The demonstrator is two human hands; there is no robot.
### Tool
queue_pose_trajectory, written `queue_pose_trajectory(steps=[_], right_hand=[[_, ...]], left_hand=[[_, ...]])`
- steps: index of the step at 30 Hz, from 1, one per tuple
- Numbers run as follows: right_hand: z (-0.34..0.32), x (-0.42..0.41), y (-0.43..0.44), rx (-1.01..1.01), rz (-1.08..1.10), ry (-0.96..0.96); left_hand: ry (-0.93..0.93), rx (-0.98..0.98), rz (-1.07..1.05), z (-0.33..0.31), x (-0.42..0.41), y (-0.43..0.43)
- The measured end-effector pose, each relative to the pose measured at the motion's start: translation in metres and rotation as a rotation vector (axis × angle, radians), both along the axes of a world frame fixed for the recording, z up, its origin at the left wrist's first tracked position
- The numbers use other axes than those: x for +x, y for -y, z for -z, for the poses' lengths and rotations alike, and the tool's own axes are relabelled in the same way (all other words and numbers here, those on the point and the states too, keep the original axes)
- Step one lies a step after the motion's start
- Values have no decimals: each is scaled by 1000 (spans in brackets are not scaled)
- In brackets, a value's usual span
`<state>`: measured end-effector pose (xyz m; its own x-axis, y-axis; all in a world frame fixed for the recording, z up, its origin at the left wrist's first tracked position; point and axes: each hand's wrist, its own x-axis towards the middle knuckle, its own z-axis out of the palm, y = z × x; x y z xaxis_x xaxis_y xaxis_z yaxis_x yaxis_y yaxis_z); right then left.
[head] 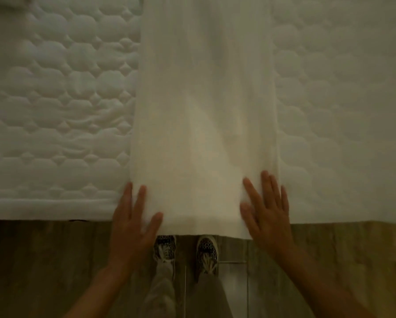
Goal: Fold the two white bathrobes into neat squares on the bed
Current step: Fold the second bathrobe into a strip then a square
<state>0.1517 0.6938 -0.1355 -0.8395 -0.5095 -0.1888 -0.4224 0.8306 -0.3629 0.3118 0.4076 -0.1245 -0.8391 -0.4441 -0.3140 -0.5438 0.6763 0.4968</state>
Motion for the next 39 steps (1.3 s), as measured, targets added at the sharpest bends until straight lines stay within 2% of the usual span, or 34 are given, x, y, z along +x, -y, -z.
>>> queue_pose_trajectory(steps=[4,6,8,11,13,15,18,19,20,22,24,28,33,37,39], right_hand=[[-31,-30,4,-246,525,258],[-47,-51,-1,-273,728,499],[-60,-65,-7,-294,771,736],[-71,-70,-20,-391,707,843],[-73,-72,-32,-405,567,807],[-65,-77,-47,-248,248,595],[-46,-82,-60,-14,-181,146],[-39,-84,-63,22,-283,48],[-33,-85,-66,42,-370,-18],[-25,-88,-70,46,-491,-88],[-20,-94,-67,34,-520,-113],[-17,-93,-61,-24,-568,-156],[-35,-92,-43,-180,-540,-110],[-75,-95,-28,-285,-404,96],[-99,-111,-14,-323,-241,197]], left_hand=[[43,419,-517,-29,-44,29],[122,560,-585,-37,-62,43],[173,663,-584,-46,-69,44],[151,767,-567,-54,-66,43],[92,779,-496,-54,-61,51],[27,667,-366,-52,-56,56],[0,182,66,-38,-51,70],[-3,96,155,-32,-50,76],[1,-25,272,-25,-47,83],[-111,-353,580,-10,-37,93],[-164,-499,656,-2,-34,103],[-287,-517,602,4,-39,97],[-314,-375,596,-10,-52,96],[-374,-50,433,-48,-80,95],[-393,205,228,-75,-105,96]])
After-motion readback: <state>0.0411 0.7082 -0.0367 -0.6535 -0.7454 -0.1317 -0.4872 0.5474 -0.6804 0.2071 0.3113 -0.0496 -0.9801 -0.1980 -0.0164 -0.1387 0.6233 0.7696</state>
